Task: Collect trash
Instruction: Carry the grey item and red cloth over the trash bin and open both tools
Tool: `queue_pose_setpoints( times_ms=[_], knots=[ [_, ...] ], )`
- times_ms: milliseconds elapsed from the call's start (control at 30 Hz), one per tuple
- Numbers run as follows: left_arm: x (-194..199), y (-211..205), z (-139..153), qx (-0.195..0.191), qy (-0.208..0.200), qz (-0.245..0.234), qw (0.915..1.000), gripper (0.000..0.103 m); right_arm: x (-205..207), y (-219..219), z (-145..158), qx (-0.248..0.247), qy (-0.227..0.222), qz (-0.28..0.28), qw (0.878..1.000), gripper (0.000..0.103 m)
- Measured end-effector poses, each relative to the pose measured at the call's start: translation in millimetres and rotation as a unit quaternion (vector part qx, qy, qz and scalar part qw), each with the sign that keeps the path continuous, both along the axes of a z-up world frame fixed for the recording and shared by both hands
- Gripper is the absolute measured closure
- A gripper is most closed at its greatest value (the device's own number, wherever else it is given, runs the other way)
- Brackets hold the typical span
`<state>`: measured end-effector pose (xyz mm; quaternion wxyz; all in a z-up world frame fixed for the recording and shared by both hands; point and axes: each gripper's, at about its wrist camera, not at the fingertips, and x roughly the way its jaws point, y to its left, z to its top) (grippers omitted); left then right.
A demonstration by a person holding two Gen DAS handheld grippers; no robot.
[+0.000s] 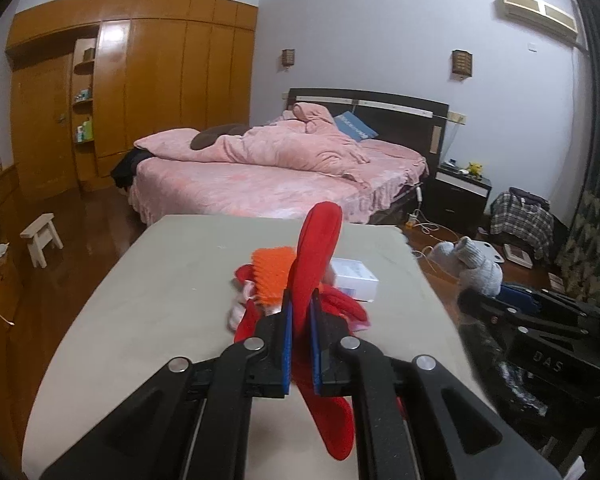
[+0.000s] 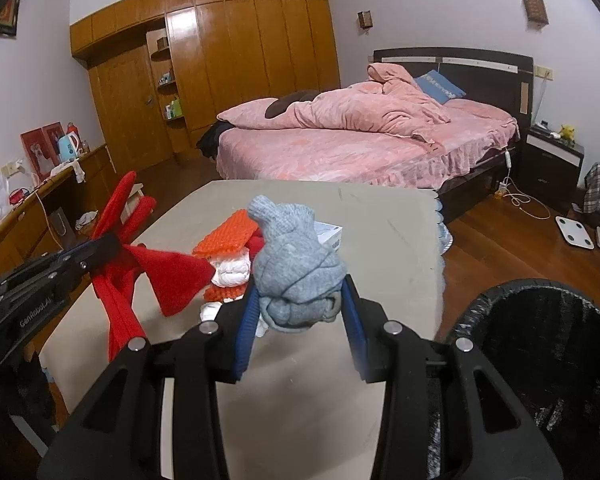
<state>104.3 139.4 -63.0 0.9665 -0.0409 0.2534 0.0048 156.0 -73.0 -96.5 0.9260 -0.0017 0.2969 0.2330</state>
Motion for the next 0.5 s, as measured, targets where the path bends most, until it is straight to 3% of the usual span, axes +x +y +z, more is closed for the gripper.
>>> queue_pose_setpoints(
  times_ms=[500],
  knots=[
    [7, -67, 22, -0.025, -0.021, -0.081, 0.9962, 0.096, -22, -71, 21, 0.003, -0.023, -0.061, 0.998, 0.065]
  ],
)
